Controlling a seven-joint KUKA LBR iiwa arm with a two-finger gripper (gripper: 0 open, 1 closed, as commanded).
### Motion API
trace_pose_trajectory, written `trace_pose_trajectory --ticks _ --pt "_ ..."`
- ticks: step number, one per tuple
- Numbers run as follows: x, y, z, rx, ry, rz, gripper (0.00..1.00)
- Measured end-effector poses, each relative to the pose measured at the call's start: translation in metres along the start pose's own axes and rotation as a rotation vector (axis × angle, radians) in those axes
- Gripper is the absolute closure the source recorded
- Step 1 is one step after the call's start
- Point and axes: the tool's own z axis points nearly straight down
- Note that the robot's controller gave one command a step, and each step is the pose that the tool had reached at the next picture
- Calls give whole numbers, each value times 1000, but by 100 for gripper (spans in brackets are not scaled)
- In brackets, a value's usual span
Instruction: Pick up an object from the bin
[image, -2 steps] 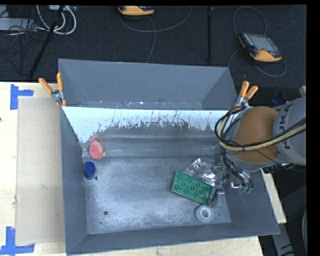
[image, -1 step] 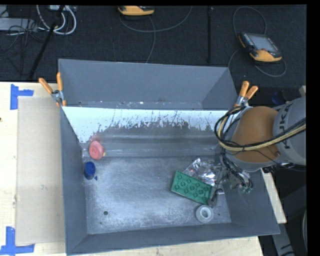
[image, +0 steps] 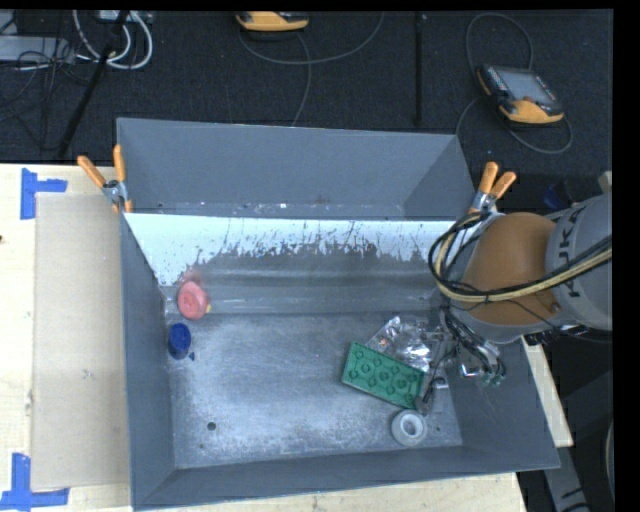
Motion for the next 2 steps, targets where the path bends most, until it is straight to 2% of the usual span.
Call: trace_pose_trajectory --ticks 1,2 --pt "-2 -1 -2 2 -5 0 100" --pt "-3 0 -26 1 -4 -5 100"
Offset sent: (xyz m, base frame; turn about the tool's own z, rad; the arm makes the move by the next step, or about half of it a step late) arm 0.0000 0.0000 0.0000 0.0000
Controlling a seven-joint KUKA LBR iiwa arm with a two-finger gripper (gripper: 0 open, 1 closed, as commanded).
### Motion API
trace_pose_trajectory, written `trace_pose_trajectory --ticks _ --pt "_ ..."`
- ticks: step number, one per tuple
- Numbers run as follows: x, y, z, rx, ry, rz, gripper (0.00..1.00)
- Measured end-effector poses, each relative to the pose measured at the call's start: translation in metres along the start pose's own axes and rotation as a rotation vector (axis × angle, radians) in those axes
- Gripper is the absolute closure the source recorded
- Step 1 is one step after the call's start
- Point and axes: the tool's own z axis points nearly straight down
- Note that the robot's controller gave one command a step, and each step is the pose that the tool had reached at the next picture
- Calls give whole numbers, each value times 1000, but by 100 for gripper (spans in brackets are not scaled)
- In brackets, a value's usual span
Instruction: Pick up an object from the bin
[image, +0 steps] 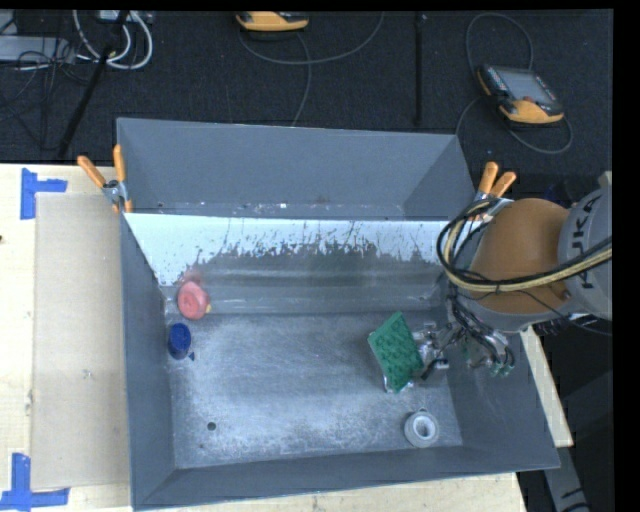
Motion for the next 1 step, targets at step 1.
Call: trace_pose_trajectory --ticks 1 --pt "-1 1 -21 0 0 -4 100"
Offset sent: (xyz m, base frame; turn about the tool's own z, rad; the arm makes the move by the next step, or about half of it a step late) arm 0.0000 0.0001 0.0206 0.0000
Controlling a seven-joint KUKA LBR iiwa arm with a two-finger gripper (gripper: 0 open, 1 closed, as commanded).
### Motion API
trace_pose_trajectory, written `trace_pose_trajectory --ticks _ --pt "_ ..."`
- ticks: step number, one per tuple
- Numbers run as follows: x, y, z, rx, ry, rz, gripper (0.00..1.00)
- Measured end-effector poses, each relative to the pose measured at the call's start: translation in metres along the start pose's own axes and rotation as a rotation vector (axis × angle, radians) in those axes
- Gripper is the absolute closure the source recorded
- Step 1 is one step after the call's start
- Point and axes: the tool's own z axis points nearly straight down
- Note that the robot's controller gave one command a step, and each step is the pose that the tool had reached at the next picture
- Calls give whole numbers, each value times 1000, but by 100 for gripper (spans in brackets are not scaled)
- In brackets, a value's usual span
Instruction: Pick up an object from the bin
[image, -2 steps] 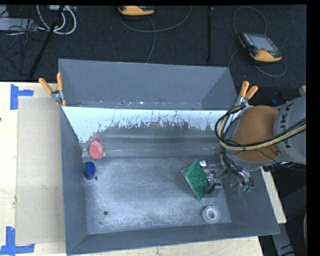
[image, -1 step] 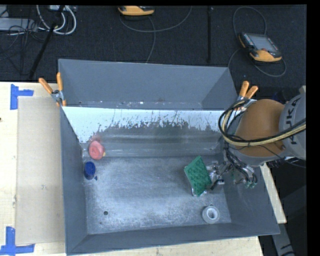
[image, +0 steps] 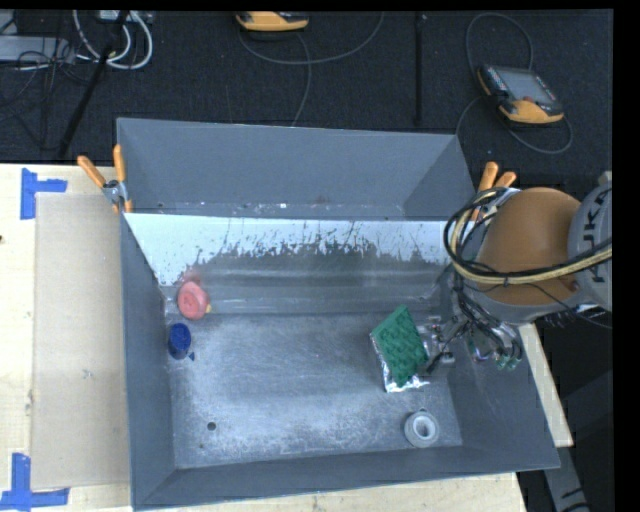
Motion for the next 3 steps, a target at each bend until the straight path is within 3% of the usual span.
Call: trace_pose_trajectory --ticks 1,2,3 --pt "-1 1 -5 0 2 -3 100" --pt "-3 1 -60 1 -4 -7 100" --pt "-4 2 -79 0 -1 -8 100"
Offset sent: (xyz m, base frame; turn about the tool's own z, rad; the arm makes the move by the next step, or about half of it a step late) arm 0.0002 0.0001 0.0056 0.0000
